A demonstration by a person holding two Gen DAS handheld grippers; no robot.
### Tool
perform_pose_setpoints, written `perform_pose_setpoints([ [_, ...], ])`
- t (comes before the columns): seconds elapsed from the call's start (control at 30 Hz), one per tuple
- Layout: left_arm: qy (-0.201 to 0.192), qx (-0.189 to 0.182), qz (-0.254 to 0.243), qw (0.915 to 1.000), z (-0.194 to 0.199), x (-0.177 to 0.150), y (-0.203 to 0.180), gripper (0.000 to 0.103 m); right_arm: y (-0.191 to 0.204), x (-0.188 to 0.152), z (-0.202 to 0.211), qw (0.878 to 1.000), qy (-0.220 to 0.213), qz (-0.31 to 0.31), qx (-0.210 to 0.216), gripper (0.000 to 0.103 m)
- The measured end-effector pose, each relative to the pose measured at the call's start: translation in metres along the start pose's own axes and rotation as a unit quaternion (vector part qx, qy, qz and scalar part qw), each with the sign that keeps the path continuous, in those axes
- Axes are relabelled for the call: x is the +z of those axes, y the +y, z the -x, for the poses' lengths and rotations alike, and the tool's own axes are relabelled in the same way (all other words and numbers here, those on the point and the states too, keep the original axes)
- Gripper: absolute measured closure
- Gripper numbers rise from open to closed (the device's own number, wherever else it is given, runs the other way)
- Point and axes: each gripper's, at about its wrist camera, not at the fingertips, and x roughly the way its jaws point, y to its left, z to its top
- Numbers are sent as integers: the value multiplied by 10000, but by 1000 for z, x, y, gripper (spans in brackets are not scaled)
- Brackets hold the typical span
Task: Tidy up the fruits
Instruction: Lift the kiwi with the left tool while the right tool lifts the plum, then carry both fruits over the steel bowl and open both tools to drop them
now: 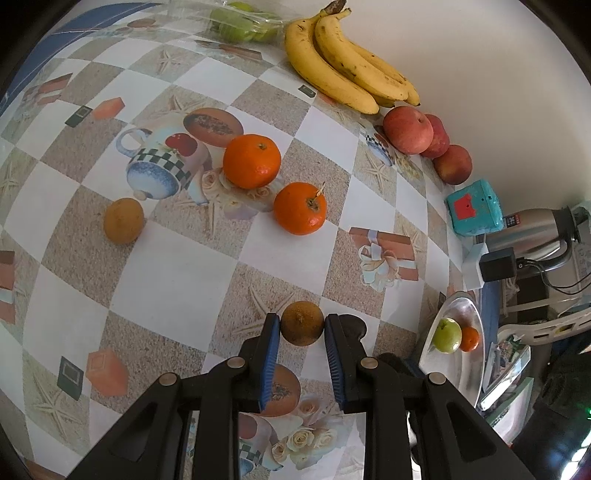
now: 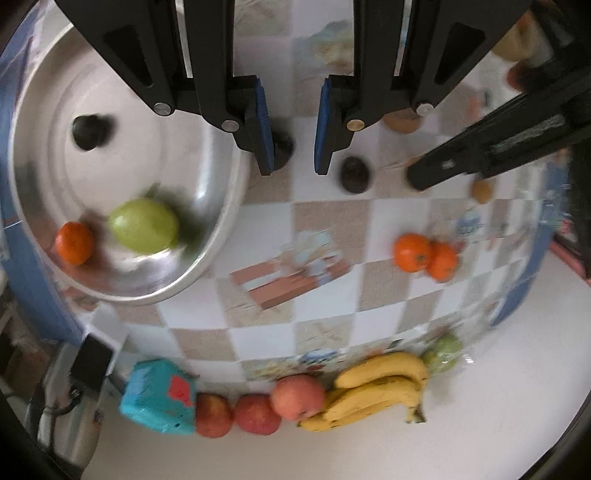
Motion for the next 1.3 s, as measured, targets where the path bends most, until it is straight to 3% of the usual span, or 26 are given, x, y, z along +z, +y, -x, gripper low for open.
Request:
perform_pose_setpoints([
  [0.03,0,-10,1,10000,1,0,0,76,-1,0,2,9992,78,-124,367,80],
  [0.1,-9,-17,12,10000,2,0,1,76,-3,-1,3,9981,134,-249,551,80],
  [0.23,-26,-20,53,10000,3,1,1,76,-1,-2,3,9999,14,-51,106,80],
  [0.93,-17,85,46,10000,2,1,2,76,9,-6,-26,9977,307,-71,594,78],
  [1.3,-55,64,21,10000,5,1,0,76,11,-5,-16,9976,258,-105,629,78],
])
